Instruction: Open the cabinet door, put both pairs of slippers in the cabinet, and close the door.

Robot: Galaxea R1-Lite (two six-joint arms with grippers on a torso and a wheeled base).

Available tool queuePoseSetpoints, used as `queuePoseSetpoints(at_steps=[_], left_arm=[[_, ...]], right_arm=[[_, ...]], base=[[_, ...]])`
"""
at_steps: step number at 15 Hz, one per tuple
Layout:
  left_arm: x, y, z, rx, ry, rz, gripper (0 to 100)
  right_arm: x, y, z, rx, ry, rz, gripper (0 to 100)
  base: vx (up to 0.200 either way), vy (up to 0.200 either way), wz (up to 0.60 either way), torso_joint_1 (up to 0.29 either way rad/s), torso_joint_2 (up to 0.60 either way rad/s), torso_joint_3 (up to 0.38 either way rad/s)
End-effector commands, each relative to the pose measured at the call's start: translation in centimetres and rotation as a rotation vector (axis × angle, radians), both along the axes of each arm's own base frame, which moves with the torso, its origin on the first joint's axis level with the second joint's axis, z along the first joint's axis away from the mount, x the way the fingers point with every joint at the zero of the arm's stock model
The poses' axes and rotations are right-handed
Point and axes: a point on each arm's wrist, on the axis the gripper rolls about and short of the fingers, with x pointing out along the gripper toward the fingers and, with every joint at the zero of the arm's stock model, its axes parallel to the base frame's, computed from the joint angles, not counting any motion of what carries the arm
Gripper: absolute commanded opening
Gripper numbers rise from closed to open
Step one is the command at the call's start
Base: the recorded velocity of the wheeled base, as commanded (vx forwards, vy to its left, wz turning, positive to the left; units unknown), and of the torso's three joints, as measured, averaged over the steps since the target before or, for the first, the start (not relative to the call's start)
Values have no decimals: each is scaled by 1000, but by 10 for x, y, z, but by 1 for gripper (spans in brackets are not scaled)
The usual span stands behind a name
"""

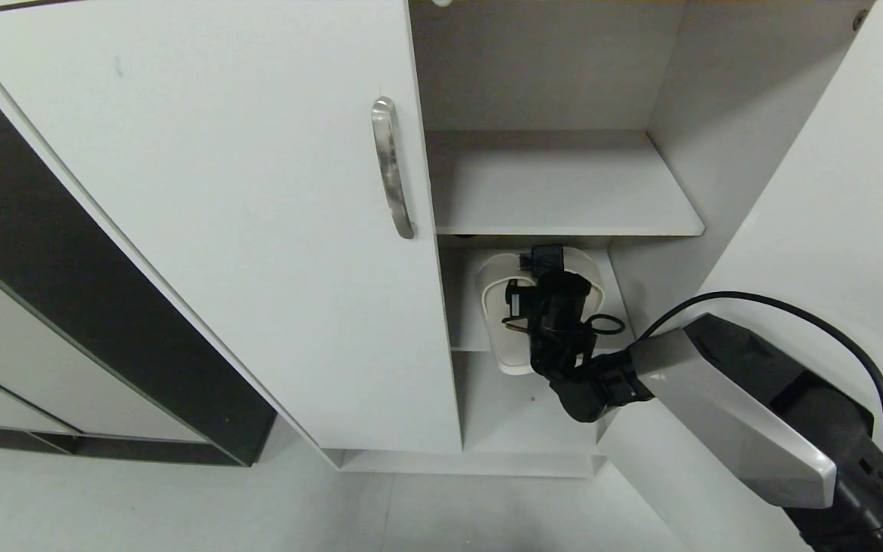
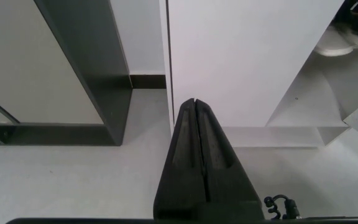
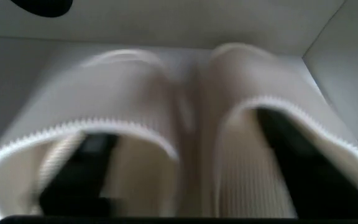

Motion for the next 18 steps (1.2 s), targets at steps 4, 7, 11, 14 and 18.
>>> queuePoseSetpoints(at_steps=[4, 7, 11, 14, 18], left_arm=[[0, 0, 0, 0, 1, 0, 0], [0, 0, 0, 0, 1, 0, 0], [0, 0, 0, 0, 1, 0, 0], [0, 0, 0, 0, 1, 0, 0], [0, 0, 0, 0, 1, 0, 0]], right_arm=[[-12, -2, 8, -1, 4, 1, 100], [-33, -3, 8, -7, 11, 20, 100], [-79, -7, 7, -21, 26, 71, 100], [-123, -16, -2, -27, 31, 121, 100], [-166, -19, 0, -27, 25, 190, 0]], base=[[0, 0, 0, 0, 0, 0], [0, 0, 0, 0, 0, 0], [0, 0, 0, 0, 0, 0], [0, 0, 0, 0, 0, 0], [0, 0, 0, 0, 0, 0]])
